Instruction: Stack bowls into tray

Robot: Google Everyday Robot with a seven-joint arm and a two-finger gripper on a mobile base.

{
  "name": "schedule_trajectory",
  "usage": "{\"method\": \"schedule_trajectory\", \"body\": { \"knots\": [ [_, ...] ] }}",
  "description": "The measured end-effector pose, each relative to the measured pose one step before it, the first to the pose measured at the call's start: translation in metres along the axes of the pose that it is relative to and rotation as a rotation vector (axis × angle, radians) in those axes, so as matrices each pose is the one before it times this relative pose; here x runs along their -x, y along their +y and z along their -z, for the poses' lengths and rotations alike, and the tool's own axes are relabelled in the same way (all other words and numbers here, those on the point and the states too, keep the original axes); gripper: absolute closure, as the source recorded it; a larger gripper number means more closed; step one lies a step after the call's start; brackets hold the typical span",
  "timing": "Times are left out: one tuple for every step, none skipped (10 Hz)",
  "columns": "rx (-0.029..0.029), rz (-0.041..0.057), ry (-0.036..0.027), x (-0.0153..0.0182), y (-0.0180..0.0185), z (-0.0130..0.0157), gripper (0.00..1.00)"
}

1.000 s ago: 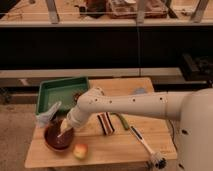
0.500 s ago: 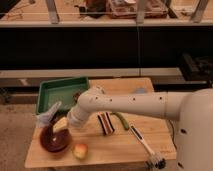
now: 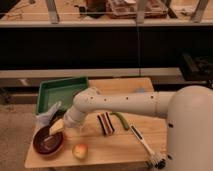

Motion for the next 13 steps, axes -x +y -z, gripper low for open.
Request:
{"method": "schedule_trajectory", "body": {
  "knots": [
    [-0.00031, -0.00572, -0.01224, 0.00060, 0.00040, -0.00477, 0.20],
    [-0.00010, -0.00471, -0.00802, 0.00053, -0.00074, -0.00302, 0.20],
    [0.00277, -0.00460, -0.01163, 0.00181, -0.00037, -0.00527, 0.20],
    [0.00389, -0.00010, -0.00724, 0.00098, -0.00137, -0.00408, 0.20],
    [0.00627, -0.00268, -0.00889, 0.00166, 0.00033, -0.00640, 0.20],
    [0.00697, -0.00735, -0.00026, 0.00003, 0.00305, -0.00683, 0.20],
    [0.00868, -0.00581, 0.00488, -0.00178, 0.00290, -0.00509, 0.20],
    [0.00718, -0.00252, 0.00260, -0.00210, 0.00111, -0.00470, 0.20],
    [0.00649, -0.00132, 0.00034, -0.00371, -0.00039, -0.00688, 0.20],
    [0.00238, -0.00398, 0.00164, -0.00405, 0.00086, -0.00516, 0.23],
    [-0.00074, -0.00307, -0.00016, -0.00175, 0.00005, -0.00194, 0.29],
    [-0.00202, -0.00388, -0.00114, -0.00224, -0.00056, -0.00184, 0.39],
    [-0.00206, -0.00334, -0.00317, -0.00148, -0.00111, -0.00151, 0.51]
  ]
}}
